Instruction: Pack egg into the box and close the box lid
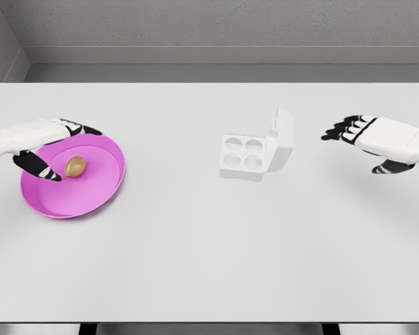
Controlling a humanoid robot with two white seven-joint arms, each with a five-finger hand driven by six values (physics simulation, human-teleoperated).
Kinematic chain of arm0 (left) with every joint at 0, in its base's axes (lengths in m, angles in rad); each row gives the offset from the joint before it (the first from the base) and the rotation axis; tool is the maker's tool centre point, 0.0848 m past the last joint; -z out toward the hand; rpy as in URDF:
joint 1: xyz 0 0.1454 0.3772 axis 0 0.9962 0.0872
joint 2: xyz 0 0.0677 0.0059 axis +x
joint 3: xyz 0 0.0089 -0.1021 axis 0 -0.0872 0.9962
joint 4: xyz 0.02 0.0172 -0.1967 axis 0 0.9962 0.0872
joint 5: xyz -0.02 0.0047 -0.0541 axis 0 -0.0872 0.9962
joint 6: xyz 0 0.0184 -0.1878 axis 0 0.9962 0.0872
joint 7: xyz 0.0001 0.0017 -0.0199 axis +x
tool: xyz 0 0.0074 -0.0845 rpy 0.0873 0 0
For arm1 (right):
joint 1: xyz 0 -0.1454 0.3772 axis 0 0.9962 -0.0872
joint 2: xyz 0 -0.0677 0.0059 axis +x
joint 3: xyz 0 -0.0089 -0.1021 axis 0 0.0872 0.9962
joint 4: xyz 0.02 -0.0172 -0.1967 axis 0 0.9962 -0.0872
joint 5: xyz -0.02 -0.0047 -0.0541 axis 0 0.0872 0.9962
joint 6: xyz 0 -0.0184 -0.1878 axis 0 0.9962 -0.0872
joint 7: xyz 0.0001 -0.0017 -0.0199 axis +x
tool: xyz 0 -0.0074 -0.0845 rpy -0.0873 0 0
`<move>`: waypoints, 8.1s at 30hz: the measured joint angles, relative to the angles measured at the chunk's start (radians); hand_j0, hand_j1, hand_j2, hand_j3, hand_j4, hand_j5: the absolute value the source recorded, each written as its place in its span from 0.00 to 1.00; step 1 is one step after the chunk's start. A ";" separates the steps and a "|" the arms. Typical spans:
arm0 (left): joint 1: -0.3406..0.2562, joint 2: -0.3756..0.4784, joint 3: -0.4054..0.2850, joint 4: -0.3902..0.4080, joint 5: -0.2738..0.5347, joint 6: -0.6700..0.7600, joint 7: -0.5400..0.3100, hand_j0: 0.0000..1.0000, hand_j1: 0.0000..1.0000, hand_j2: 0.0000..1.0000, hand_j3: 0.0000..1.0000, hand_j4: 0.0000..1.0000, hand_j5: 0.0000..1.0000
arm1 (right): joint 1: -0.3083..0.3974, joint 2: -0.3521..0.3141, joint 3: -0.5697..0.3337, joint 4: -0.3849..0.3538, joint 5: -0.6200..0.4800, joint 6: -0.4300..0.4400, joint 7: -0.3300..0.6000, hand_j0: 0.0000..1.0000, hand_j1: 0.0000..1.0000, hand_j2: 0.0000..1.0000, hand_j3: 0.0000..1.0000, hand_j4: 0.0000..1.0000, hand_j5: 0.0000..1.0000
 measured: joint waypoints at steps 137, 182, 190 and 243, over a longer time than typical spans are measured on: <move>0.003 -0.441 0.139 -0.053 -0.342 -0.009 -0.001 0.39 0.39 0.39 0.39 0.39 0.39 | -0.054 0.154 0.013 0.197 0.011 0.000 0.019 1.00 1.00 1.00 1.00 1.00 1.00; -0.054 -0.925 0.123 0.192 -0.478 -0.009 -0.001 0.40 0.40 0.40 0.40 0.40 0.40 | -0.054 0.159 0.011 0.196 0.010 0.000 0.020 1.00 1.00 1.00 1.00 1.00 1.00; -0.077 -0.955 0.125 0.257 -0.479 -0.008 -0.001 0.41 0.41 0.41 0.41 0.41 0.41 | -0.054 0.157 0.011 0.195 0.010 0.000 0.020 1.00 1.00 1.00 1.00 1.00 1.00; 0.233 -0.430 0.458 -0.020 0.232 -0.226 0.000 1.00 1.00 1.00 1.00 1.00 1.00 | -0.052 0.157 0.011 0.162 0.010 0.000 0.019 1.00 1.00 1.00 1.00 1.00 1.00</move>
